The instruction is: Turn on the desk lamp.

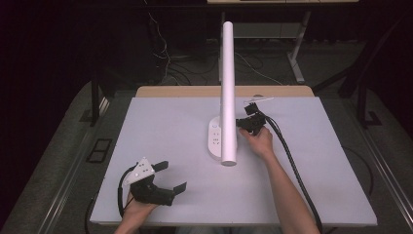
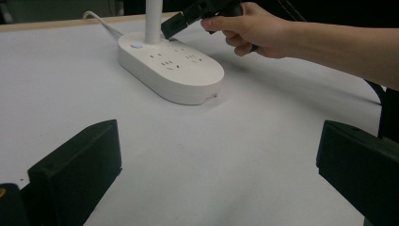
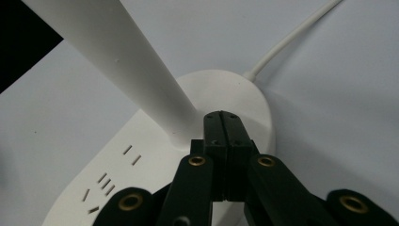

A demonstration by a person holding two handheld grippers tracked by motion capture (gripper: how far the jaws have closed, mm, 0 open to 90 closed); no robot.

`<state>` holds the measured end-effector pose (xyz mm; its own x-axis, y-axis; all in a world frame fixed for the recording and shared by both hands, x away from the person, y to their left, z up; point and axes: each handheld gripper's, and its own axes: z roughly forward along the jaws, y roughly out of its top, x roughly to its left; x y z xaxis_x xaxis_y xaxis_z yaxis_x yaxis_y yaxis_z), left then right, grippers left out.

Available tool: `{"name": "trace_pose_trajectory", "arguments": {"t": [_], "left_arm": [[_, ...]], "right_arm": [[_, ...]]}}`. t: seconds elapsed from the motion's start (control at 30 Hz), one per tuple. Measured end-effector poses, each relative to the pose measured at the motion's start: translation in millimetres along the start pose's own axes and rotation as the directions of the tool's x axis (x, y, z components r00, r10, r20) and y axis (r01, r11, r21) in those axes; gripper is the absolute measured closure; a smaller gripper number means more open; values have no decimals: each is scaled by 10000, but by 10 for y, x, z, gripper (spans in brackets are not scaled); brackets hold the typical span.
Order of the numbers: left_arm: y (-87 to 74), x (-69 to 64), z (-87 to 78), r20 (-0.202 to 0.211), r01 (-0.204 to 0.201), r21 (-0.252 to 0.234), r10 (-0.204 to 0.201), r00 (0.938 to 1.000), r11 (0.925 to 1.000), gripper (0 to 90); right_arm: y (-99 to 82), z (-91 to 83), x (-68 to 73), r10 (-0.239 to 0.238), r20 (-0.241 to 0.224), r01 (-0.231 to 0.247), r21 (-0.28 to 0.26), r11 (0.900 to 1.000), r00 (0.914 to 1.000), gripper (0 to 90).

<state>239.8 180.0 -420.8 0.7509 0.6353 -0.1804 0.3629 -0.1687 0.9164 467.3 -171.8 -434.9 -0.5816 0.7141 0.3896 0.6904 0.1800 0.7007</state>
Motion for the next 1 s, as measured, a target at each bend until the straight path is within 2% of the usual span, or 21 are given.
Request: {"name": "trace_pose_trajectory", "arguments": {"t": [0.17,0.23,0.53,1.0], "left_arm": [[0,-2,-1,15,-12,-7,12,10000,10000,0],[1,2,0,0,-20,9,20,10000,10000,0],[0,-7,9,8,-42,37,42,10000,10000,0],[-3,5,0,6,-14,50,14,10000,10000,0]], "right_arm": [[-8,0,14,-30,96,30,-1,10000,9999,897],[-7,5,39,-291,317,292,-22,9996,9991,897],[-26,11,63,-90,471,95,-105,9999,9989,897],[9,-46,96,-149,181,154,-317,9994,9997,896]]}}
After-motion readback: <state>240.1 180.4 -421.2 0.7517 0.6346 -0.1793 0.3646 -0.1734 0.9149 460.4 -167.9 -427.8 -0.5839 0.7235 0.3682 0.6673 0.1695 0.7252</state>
